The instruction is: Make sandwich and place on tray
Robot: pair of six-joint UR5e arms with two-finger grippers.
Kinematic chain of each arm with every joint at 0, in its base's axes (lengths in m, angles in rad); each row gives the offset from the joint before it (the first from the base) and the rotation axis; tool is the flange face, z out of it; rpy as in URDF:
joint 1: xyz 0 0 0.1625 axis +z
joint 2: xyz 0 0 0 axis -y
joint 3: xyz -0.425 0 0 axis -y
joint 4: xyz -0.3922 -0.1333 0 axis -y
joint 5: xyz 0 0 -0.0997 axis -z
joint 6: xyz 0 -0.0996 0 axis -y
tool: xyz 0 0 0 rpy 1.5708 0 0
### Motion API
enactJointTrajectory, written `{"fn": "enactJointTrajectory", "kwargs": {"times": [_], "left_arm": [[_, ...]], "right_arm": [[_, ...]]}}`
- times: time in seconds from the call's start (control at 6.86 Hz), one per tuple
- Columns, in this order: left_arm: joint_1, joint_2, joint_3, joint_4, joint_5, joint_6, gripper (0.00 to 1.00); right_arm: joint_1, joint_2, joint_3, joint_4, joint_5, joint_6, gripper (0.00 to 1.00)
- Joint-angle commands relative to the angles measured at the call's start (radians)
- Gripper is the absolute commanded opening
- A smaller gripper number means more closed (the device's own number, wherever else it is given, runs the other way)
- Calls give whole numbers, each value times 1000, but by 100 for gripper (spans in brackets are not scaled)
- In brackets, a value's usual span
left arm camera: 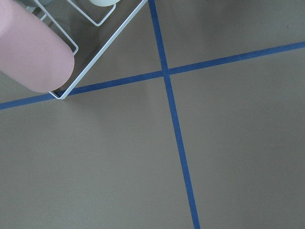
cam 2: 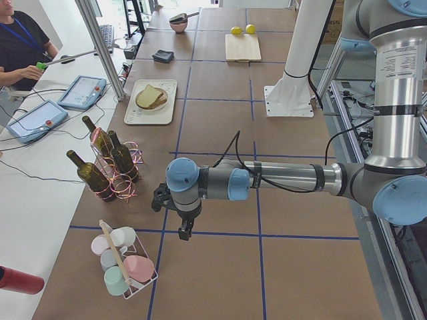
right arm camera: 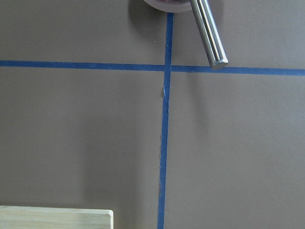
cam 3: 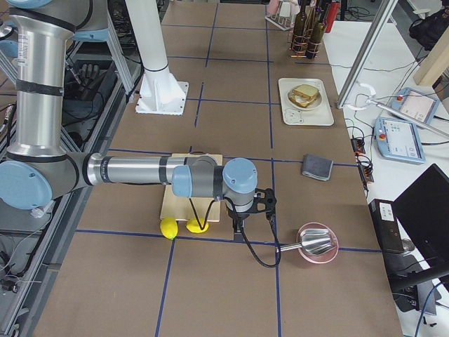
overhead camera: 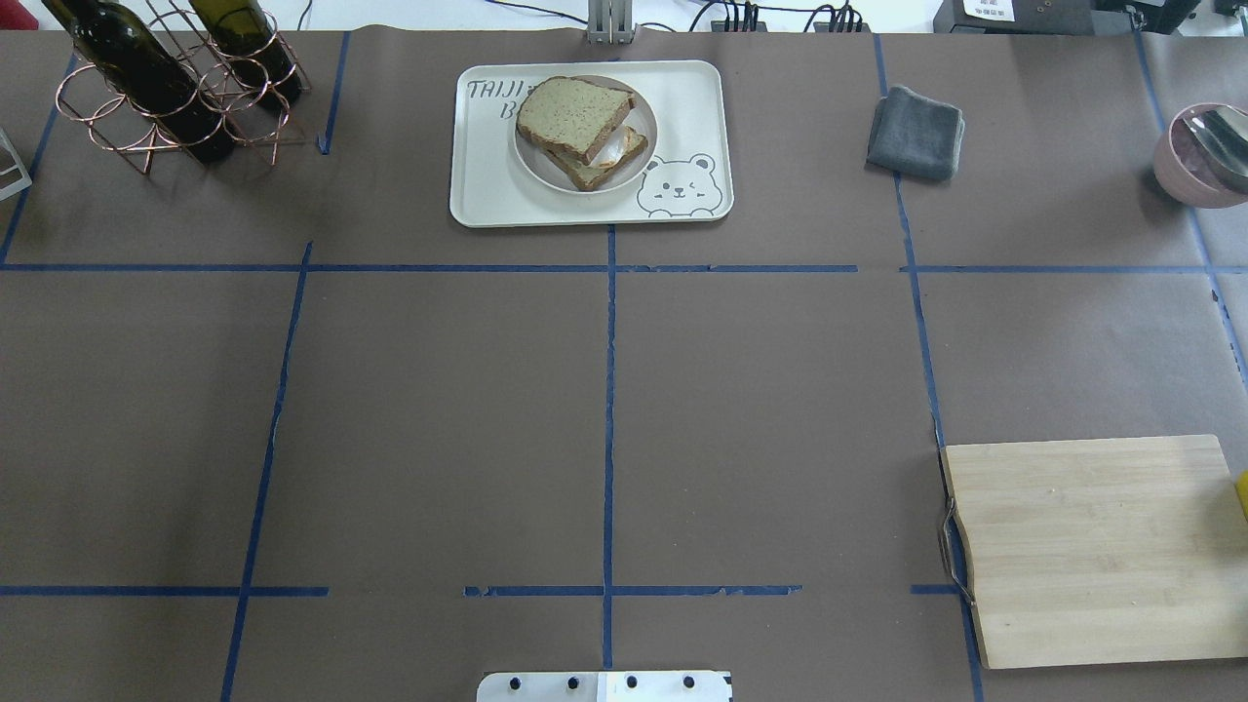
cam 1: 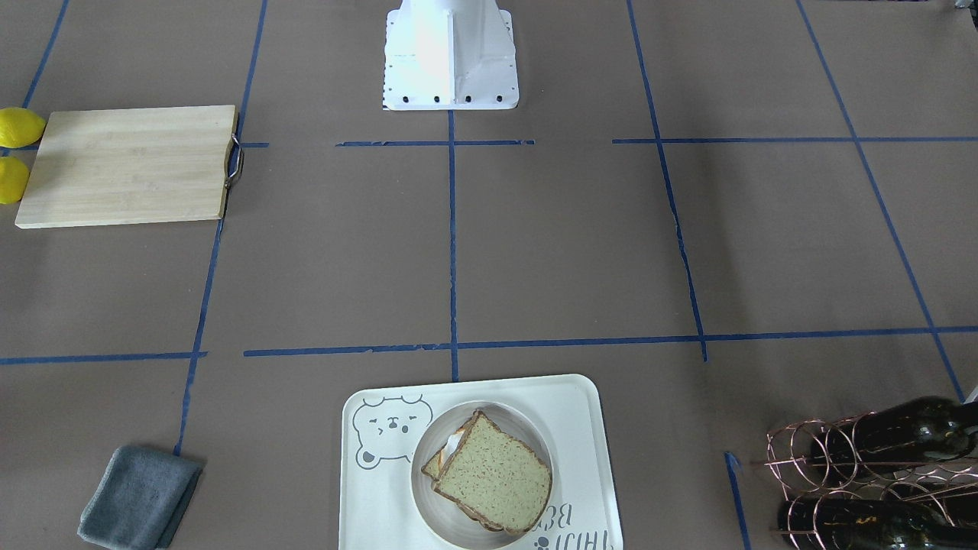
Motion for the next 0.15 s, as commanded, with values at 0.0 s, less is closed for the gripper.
{"fn": "enactJointTrajectory", "kwargs": {"times": [0.0], "left_arm": [[0,-1,-1,0,-2,0,100]], "right_arm": [[0,3,1,0,0,1,100]]}}
